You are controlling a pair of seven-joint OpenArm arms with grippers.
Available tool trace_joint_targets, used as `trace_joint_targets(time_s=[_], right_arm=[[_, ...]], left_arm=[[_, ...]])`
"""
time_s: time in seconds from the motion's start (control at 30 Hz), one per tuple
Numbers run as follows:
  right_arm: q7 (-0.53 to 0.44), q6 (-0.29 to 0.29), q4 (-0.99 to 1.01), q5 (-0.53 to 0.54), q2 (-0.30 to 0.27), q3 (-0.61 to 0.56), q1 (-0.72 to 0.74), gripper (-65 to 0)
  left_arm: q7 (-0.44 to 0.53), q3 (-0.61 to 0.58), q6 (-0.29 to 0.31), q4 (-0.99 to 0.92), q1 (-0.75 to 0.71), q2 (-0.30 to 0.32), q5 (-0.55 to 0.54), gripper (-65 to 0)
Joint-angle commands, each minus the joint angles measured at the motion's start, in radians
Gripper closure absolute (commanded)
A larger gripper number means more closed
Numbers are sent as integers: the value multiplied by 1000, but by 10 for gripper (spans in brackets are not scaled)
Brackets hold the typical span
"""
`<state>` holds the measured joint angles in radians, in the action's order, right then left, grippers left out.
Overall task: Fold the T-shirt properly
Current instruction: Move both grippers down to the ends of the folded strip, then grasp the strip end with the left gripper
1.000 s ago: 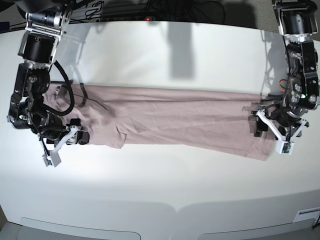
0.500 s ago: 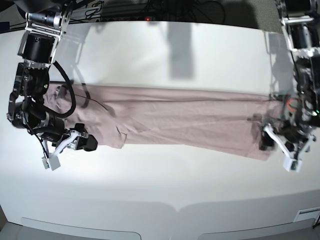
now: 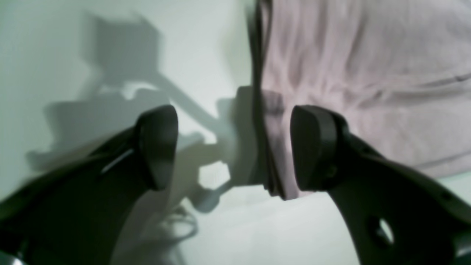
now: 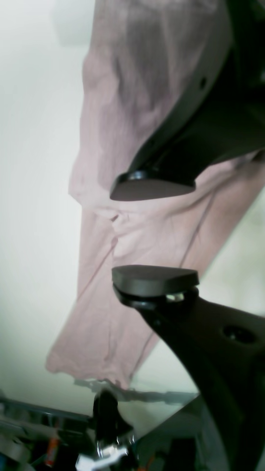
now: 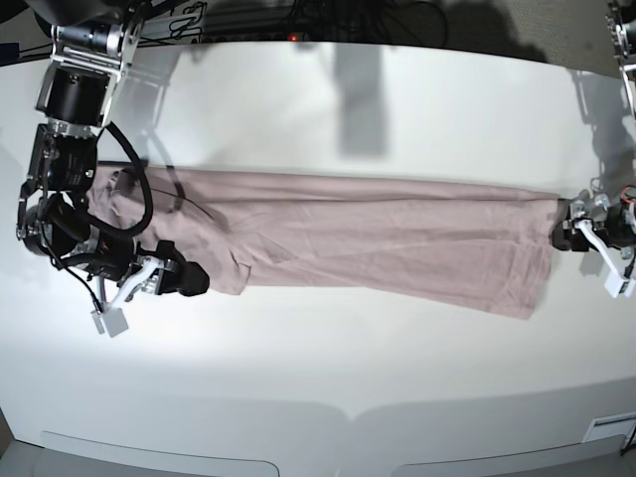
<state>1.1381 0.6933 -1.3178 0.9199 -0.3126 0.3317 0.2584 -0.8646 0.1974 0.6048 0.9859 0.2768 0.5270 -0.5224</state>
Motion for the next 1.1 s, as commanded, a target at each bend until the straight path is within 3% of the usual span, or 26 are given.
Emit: trace_joint_targets(time_s=[0.0, 0.17, 0.3, 0.5, 0.7, 0.93, 1.07], right_arm=[[-2, 5, -19, 42, -18, 2, 24, -291], [49, 5, -51, 115, -17, 2, 24, -291], [72, 5, -115, 136, -17, 2, 24, -291], [105, 5, -246, 145, -17, 2, 23, -291], [175, 5, -371, 269, -17, 3, 23, -291], [188, 5, -431, 296, -17, 3, 23, -291], [188, 5, -431, 296, -17, 3, 23, -291]], left_arm=[[28, 7, 22, -26, 49, 22, -37, -457], [26, 7, 93, -143, 105, 21, -103, -457], [18, 6, 93, -144, 105, 5, -141, -457], [-3, 6, 93, -144, 88, -77, -140, -457], [-1, 6, 93, -144, 89, -151, -109, -457], [-15, 6, 93, -144, 89, -124, -75, -457], [-134, 6, 93, -144, 89, -130, -196, -457]])
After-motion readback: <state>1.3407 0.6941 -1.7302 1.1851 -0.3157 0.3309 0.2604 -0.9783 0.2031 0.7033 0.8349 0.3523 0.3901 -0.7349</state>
